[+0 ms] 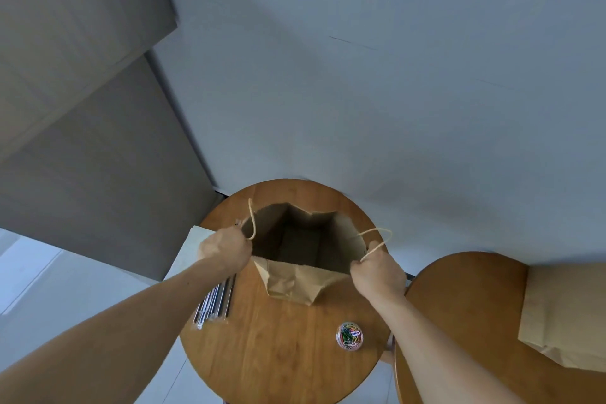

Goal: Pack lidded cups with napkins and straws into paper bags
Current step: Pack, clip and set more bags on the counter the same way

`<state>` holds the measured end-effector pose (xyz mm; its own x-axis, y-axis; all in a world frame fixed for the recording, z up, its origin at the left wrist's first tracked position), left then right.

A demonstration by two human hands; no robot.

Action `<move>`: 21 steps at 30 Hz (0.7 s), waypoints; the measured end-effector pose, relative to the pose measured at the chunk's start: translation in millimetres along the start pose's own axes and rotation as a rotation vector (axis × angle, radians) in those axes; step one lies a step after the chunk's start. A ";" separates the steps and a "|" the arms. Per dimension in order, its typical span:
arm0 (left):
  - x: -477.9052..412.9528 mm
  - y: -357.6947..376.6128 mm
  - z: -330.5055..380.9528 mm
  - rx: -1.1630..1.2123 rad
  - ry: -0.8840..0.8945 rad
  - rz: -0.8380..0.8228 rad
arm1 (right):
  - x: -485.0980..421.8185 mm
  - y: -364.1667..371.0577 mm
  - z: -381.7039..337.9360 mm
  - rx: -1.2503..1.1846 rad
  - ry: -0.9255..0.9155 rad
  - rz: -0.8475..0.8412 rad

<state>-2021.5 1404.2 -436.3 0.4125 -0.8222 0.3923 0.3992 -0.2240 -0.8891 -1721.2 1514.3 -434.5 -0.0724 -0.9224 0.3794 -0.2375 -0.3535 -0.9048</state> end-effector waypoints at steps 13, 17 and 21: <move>6.0 34.9 33.0 0.258 0.308 -0.437 | 32.4 44.1 -33.9 -0.299 -0.143 -0.582; 0.2 -13.1 32.8 -0.071 0.364 -0.272 | 22.5 20.5 -43.2 -0.176 -0.231 -0.508; -1.9 -77.0 47.3 -0.277 0.370 0.019 | 8.6 -34.5 -78.2 -0.075 -0.326 -0.201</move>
<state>-2014.4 1447.7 -357.5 0.0775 -0.9478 0.3092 0.1400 -0.2968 -0.9446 -1789.4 1530.8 -384.9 0.2917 -0.8411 0.4555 -0.2866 -0.5312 -0.7973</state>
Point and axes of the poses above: each hand's wrist, its own x-axis away from the middle knuckle, its own y-axis out of the palm, z = x × y, the point moved 8 cm from there along -x, towards the middle knuckle, and after that the axes turned 13 degrees about y, right-handed, at the moved point
